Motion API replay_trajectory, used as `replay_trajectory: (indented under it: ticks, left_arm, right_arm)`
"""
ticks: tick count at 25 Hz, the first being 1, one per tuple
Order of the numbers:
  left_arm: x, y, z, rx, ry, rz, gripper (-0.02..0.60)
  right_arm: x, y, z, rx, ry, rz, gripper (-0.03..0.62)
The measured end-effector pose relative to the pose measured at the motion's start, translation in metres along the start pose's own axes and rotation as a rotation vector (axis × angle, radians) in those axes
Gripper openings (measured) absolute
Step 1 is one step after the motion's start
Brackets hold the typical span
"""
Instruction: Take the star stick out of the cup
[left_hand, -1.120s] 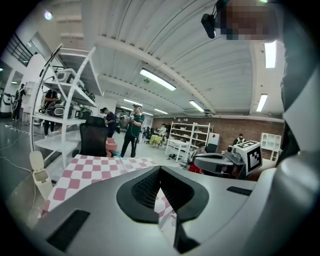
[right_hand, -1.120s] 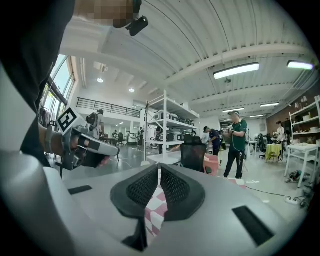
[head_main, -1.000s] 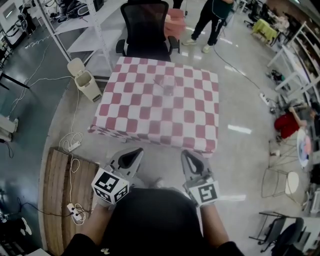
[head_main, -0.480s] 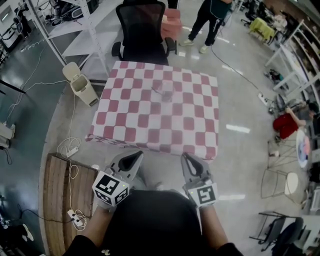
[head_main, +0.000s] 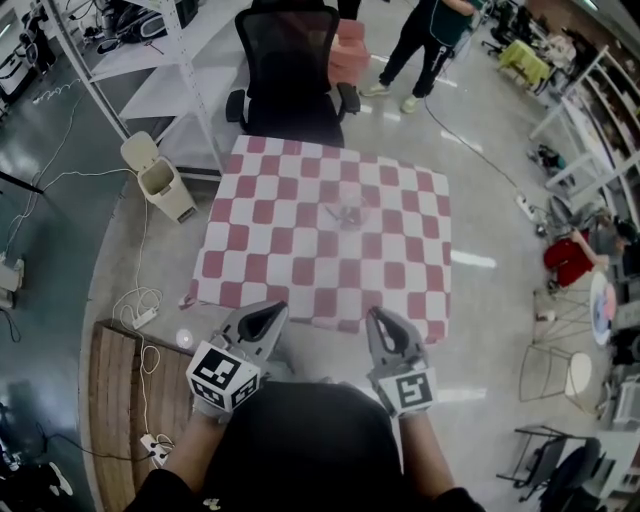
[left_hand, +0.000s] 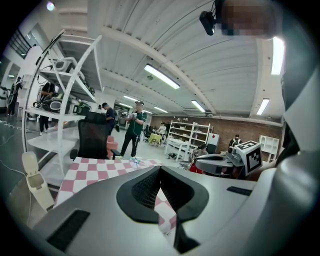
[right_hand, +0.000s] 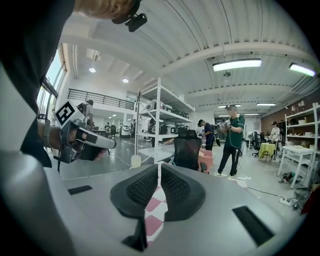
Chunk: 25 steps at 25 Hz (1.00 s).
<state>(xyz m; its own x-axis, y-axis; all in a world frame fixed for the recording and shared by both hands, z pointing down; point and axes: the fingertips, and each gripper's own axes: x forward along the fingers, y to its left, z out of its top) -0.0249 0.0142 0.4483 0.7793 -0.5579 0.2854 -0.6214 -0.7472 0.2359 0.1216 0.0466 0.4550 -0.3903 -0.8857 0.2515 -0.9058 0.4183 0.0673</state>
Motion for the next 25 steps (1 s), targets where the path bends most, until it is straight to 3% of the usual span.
replay_trajectory:
  ticks: [13,25]
  left_arm:
    - [-0.002,0.114,0.017,0.020,0.017,-0.062,0.040]
    - [-0.001,0.136,0.019,-0.015,0.019,-0.002,0.040]
  right_arm:
    - [0.105,0.019,0.011,-0.026,0.054,-0.090,0.032]
    - [0.136,-0.010,0.003,-0.087,0.098,-0.100,0.032]
